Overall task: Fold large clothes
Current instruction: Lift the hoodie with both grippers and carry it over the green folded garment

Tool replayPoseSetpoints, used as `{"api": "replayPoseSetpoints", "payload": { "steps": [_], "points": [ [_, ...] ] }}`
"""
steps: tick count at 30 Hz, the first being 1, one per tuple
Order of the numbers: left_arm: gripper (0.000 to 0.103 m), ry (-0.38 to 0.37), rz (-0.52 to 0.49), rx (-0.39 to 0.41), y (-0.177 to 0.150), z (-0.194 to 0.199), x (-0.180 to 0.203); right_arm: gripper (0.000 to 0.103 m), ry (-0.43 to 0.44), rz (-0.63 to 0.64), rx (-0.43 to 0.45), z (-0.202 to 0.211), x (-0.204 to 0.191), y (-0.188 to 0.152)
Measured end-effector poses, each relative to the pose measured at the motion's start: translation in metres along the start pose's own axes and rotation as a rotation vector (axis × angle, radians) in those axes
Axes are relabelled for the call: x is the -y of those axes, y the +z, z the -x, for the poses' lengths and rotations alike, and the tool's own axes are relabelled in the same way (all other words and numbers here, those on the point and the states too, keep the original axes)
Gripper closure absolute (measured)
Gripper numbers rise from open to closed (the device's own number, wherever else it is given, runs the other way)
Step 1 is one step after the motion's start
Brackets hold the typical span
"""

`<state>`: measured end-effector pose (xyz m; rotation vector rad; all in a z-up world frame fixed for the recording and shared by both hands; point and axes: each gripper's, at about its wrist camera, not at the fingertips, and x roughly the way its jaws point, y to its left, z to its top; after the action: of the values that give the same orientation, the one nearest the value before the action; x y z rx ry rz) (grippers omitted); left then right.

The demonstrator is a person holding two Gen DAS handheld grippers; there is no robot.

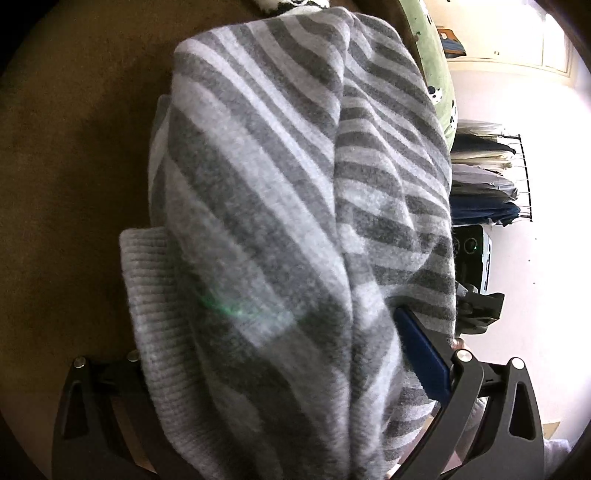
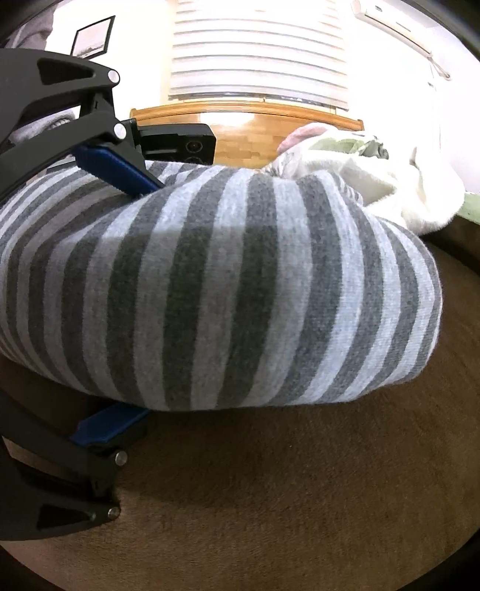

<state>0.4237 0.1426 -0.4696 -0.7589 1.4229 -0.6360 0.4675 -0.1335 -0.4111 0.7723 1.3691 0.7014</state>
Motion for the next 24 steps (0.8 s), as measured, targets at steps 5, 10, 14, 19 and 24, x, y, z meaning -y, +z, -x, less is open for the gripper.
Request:
{"api": "replayPoseSetpoints", "payload": {
  "steps": [5,10,14,19,24],
  "points": [
    [0.032,0.045,-0.019,0.058,-0.007,0.000,0.011,0.019,-0.053,-0.017,0.046,0.002,-0.006,-0.007],
    [0.046,0.031,-0.008,0.105,-0.014,0.003,0.019,0.029,-0.048,-0.033,0.082,0.006,-0.013,-0.014],
    [0.050,0.018,-0.030,0.126,-0.017,0.011,0.028,0.033,-0.006,-0.041,0.100,0.013,-0.012,-0.017],
    [0.051,0.026,-0.075,0.136,-0.015,0.019,0.046,0.037,0.033,-0.035,0.113,0.026,-0.014,-0.017],
    [0.051,0.033,-0.106,0.142,-0.013,0.034,0.057,0.038,0.057,-0.012,0.119,0.040,-0.025,-0.016]
  ]
}}
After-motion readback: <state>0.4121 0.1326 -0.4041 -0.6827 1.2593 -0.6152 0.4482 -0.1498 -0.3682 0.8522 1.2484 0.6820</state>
